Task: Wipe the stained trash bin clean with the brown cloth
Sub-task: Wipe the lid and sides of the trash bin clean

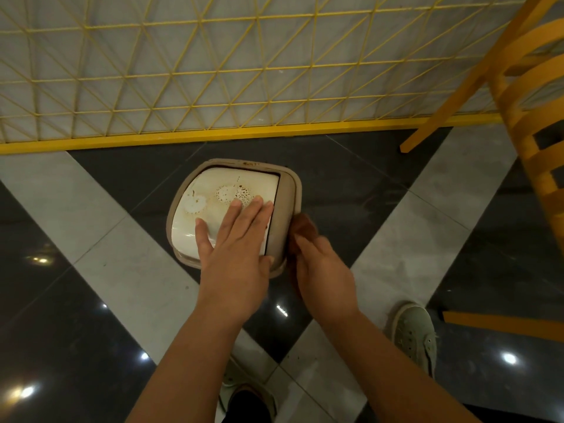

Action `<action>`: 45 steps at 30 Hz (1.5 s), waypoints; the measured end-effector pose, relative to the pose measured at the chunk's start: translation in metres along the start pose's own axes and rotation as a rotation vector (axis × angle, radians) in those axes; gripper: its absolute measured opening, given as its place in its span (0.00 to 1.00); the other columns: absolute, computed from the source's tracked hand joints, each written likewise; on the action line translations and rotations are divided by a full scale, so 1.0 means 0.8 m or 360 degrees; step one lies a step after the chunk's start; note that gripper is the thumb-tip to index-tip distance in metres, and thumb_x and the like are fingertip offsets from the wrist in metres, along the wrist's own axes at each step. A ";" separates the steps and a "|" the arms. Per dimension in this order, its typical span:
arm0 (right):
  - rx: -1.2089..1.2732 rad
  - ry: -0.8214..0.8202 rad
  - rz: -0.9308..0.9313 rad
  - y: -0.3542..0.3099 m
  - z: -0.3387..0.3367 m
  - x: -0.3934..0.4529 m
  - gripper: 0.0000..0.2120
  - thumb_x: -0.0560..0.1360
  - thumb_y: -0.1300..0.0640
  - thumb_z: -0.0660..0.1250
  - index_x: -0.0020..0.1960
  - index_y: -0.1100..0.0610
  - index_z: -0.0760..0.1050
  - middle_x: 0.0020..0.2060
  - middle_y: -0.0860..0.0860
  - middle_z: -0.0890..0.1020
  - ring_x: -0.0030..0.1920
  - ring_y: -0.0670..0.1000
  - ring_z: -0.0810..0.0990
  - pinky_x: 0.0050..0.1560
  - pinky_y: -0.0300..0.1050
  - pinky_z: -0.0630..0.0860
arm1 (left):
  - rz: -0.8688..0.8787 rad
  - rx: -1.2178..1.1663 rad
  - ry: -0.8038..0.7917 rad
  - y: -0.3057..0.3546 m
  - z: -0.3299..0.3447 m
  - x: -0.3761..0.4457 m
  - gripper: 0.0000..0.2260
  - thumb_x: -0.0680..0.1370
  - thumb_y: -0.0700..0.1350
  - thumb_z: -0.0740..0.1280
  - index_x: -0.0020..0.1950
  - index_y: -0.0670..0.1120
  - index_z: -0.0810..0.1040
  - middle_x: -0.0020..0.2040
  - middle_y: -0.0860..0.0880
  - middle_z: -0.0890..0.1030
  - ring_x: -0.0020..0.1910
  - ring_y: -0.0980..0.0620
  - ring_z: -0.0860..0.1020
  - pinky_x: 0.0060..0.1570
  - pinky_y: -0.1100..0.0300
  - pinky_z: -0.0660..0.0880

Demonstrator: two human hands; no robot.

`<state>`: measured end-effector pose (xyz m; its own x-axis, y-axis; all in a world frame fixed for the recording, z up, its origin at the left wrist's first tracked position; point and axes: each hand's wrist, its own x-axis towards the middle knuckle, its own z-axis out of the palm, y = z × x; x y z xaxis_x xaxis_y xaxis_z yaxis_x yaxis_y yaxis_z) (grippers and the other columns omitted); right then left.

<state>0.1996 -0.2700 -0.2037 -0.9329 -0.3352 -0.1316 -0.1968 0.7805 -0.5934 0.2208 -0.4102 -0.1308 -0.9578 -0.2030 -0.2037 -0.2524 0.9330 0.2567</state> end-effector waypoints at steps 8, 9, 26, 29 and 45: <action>0.1037 -0.0159 0.0909 0.028 -0.010 -0.022 0.09 0.80 0.56 0.57 0.52 0.49 0.76 0.50 0.54 0.78 0.44 0.51 0.78 0.39 0.45 0.76 | -0.0009 -0.0039 -0.0005 -0.003 0.002 0.001 0.35 0.77 0.49 0.65 0.76 0.60 0.47 0.77 0.60 0.47 0.76 0.58 0.39 0.70 0.42 0.34; 0.1388 -0.0096 0.1304 0.029 -0.015 -0.014 0.10 0.80 0.55 0.55 0.53 0.53 0.75 0.50 0.56 0.79 0.43 0.53 0.77 0.35 0.46 0.73 | -0.0008 -0.0044 -0.0002 -0.003 0.002 0.001 0.35 0.77 0.49 0.65 0.76 0.60 0.47 0.77 0.60 0.47 0.76 0.59 0.39 0.70 0.42 0.34; 0.1055 0.0072 0.0936 -0.002 0.010 0.023 0.07 0.69 0.47 0.72 0.42 0.44 0.74 0.37 0.44 0.81 0.38 0.44 0.81 0.43 0.49 0.81 | 0.0010 -0.0040 0.0024 -0.004 0.004 0.001 0.35 0.77 0.49 0.65 0.77 0.60 0.46 0.77 0.60 0.47 0.76 0.59 0.40 0.70 0.41 0.36; 0.1085 0.0205 0.0998 -0.003 0.002 0.058 0.09 0.66 0.46 0.72 0.44 0.45 0.73 0.38 0.45 0.81 0.39 0.46 0.81 0.44 0.51 0.80 | 0.0018 -0.0061 0.0019 -0.004 0.004 0.000 0.35 0.77 0.49 0.65 0.77 0.60 0.47 0.77 0.60 0.48 0.76 0.59 0.40 0.70 0.41 0.36; 0.1656 0.0095 0.1339 -0.018 0.011 0.034 0.11 0.68 0.62 0.72 0.46 0.51 0.75 0.42 0.54 0.83 0.43 0.54 0.83 0.46 0.56 0.81 | 0.0002 -0.0072 0.0033 0.000 0.003 -0.001 0.35 0.76 0.47 0.66 0.77 0.59 0.49 0.77 0.59 0.49 0.76 0.58 0.41 0.71 0.41 0.37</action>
<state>0.1799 -0.2947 -0.2054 -0.6730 0.0896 -0.7342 0.7346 -0.0344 -0.6776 0.2218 -0.4096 -0.1332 -0.9606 -0.2086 -0.1836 -0.2568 0.9189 0.2995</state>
